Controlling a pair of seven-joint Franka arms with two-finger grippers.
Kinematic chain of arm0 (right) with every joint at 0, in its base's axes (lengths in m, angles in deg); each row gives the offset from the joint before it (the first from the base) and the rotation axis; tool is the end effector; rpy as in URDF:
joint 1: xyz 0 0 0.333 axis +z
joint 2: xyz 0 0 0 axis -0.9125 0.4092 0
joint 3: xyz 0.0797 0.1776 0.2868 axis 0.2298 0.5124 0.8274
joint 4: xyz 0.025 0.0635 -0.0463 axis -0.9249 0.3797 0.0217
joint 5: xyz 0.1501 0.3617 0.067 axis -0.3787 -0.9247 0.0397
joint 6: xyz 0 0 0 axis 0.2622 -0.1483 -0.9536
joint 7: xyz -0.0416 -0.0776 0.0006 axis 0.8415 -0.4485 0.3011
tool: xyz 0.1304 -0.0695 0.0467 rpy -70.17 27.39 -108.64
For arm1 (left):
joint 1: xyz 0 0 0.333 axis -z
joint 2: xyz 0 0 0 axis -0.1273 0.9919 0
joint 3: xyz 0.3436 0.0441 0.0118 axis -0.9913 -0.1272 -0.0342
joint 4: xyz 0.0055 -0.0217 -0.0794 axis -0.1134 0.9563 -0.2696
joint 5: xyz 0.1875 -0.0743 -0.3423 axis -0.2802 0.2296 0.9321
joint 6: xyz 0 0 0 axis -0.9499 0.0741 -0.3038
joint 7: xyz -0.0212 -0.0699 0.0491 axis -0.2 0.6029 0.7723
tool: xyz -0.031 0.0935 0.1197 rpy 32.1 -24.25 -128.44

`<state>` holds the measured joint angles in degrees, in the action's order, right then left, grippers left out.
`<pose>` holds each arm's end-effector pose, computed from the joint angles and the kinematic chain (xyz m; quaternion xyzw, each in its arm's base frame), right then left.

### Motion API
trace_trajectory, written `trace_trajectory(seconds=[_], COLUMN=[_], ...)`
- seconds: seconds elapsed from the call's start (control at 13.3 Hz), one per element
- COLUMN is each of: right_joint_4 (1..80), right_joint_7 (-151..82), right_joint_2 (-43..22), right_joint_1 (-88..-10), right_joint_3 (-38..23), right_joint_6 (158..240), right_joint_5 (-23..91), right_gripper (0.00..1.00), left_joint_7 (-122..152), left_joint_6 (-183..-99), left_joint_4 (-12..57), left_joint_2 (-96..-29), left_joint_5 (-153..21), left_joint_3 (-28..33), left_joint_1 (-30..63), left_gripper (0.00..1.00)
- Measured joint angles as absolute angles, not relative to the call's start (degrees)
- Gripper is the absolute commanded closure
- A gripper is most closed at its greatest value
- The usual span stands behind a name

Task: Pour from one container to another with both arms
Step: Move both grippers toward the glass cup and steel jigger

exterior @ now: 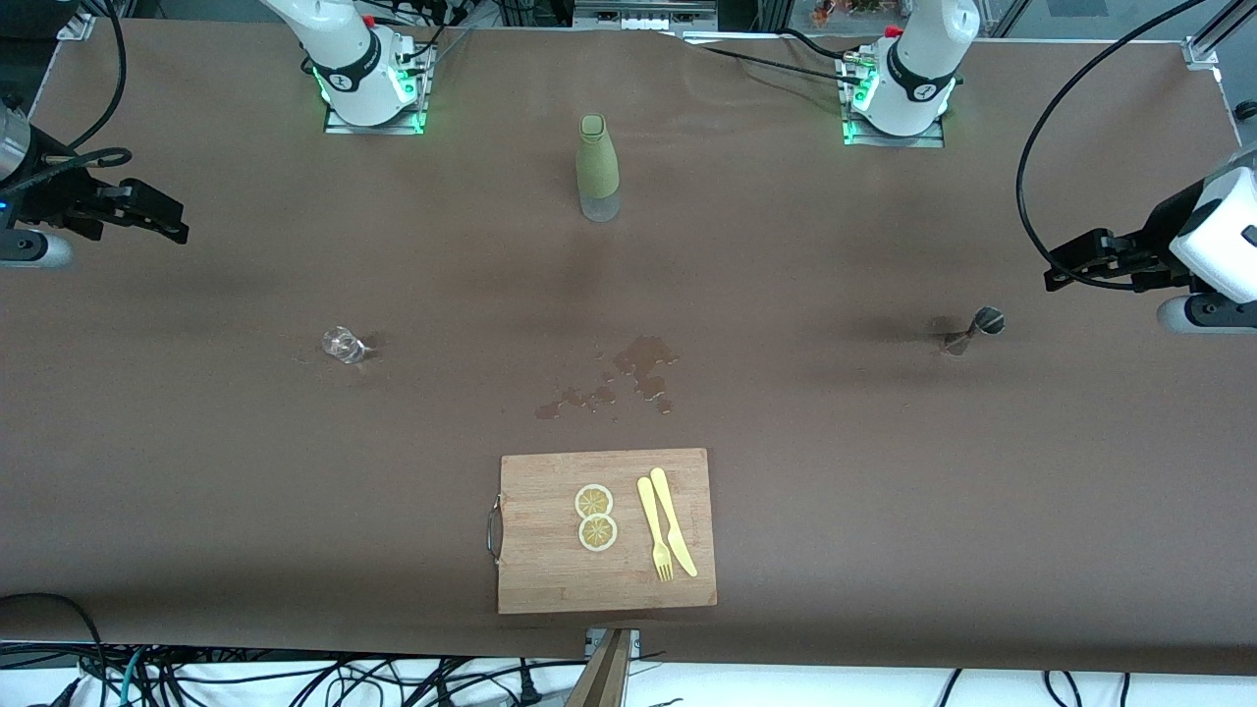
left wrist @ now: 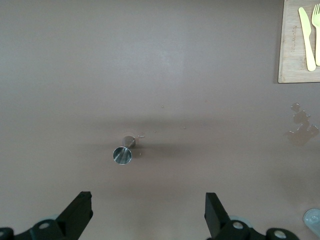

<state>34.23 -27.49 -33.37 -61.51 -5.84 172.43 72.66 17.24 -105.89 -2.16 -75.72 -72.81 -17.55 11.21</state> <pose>0.5554 0.0035 0.5781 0.9991 -0.0092 -0.0392 0.0125 0.6111 -0.0296 0.5895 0.9986 0.0148 -0.0499 0.0121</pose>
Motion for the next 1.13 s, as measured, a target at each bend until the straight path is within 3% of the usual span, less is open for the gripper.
trace_trajectory(seconds=[0.68, 1.13], right_joint_4=[34.18, 34.21], right_joint_7=[-27.5, -36.03], right_joint_2=[-33.02, -29.49], right_joint_1=[-61.47, -61.87], right_joint_3=[-5.83, -6.09], right_joint_6=[172.3, 168.75], right_joint_5=[72.37, 70.41], right_gripper=[0.0, 0.0], left_joint_7=[17.24, 17.98], left_joint_6=[-105.88, -104.14], left_joint_4=[-2.16, -2.11], left_joint_2=[-75.55, -74.27], left_joint_5=[-72.81, -72.81], left_joint_3=[-17.57, -18.06], left_joint_1=[12.57, 10.67], left_gripper=[0.0, 0.0])
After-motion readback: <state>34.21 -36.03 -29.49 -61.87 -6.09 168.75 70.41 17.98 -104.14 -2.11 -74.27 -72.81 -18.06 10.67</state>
